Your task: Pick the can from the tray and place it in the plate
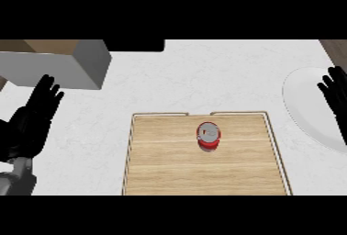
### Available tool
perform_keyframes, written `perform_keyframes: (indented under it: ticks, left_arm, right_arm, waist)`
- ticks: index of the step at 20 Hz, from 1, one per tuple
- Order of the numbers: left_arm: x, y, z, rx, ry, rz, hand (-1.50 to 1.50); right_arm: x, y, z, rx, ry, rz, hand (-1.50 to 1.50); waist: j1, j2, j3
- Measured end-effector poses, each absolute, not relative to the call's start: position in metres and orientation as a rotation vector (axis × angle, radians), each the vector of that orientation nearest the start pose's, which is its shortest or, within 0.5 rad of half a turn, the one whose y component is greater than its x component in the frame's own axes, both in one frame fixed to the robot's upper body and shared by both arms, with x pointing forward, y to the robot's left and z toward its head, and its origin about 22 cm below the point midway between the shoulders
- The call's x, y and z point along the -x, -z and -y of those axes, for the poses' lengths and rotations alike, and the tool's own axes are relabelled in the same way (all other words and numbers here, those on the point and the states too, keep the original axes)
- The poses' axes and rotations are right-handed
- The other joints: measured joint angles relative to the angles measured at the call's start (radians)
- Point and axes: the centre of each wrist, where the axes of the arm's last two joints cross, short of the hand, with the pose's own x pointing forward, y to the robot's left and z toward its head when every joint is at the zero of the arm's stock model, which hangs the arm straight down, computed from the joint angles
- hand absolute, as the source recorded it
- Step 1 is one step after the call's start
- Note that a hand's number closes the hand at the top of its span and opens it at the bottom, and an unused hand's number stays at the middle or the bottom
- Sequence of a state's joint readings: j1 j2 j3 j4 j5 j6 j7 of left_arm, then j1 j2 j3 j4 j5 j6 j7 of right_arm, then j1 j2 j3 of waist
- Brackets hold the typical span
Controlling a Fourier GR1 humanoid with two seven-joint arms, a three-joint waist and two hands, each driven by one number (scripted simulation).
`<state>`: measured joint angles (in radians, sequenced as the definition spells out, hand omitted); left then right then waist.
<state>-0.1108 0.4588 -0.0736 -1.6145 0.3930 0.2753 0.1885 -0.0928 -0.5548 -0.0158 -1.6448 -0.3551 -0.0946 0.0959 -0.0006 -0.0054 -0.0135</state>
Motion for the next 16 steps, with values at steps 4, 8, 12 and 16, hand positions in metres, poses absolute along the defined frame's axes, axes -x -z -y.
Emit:
perform_keyframes:
  ticks: [4,8,12,16]
  left_arm:
    - [-0.269,-0.063,-0.295,-0.160,-0.031,1.495,0.00]
    - [-0.271,-0.056,-0.292,-0.172,0.044,1.470,0.00]
    - [-0.273,-0.041,-0.290,-0.172,0.073,1.430,0.00]
    - [-0.279,-0.033,-0.287,-0.177,0.077,1.422,0.00]
  right_arm:
    - [-0.280,-0.107,0.304,0.036,-0.224,1.678,1.50]
    - [-0.295,-0.142,0.291,0.090,-0.571,1.759,-1.50]
    - [-0.298,-0.101,0.274,0.099,-0.435,1.857,-1.50]
    - [-0.296,-0.060,0.270,0.023,-0.524,1.859,-1.50]
  waist:
    - [0.013,0.007,0.009]
    - [0.034,0.008,0.000]
    - [0.018,0.012,0.009]
    - [0.009,0.010,0.012]
